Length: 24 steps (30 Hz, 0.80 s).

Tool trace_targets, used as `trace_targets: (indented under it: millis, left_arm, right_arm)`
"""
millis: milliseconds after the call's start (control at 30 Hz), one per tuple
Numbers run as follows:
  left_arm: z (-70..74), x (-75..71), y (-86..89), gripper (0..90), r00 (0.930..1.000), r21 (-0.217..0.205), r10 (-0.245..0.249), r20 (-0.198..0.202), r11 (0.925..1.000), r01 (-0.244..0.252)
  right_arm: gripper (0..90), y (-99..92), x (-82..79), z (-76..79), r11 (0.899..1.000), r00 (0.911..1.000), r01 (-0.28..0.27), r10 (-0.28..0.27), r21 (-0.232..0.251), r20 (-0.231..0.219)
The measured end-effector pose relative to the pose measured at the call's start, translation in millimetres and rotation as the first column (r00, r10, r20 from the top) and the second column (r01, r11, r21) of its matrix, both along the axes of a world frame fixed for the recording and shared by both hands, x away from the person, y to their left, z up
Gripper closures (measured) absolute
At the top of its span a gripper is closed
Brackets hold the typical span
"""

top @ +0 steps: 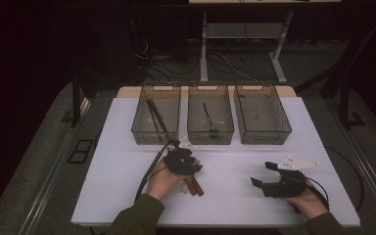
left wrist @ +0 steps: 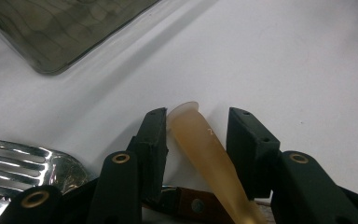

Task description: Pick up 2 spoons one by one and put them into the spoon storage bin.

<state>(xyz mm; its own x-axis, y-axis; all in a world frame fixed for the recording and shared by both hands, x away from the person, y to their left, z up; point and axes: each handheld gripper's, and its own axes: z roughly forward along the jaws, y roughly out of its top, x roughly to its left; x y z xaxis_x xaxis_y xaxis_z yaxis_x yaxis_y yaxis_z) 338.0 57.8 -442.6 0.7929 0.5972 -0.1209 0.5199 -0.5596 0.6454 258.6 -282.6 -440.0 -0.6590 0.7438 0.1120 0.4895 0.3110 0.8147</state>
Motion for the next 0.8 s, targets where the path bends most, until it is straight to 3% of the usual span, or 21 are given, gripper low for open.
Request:
trace_targets:
  millis: [300, 367, 800]
  left_arm:
    - [1.0, -0.8, -2.2, 63.7, 0.9997, -0.003, 0.021, -0.014, 0.9998, -0.021]
    - [1.2, -1.2, -2.1, 71.0, 0.9999, 0.01, 0.016, 0.001, 0.9998, -0.016]
    - [4.8, -0.6, -1.8, 73.1, 0.9995, 0.009, 0.013, -0.03, 0.9999, -0.013]
  right_arm:
    - [17.5, -0.2, 0.2, -0.1, 1.0, 1.0, 0.002, -0.002, 0.0, -0.001]
    - [17.5, -0.2, 0.2, -0.1, 1.0, 1.0, 0.002, -0.002, 0.001, -0.001]
    - [17.5, -0.4, -0.2, 0.4, 1.0, 1.0, 0.001, -0.001, 0.004, -0.001]
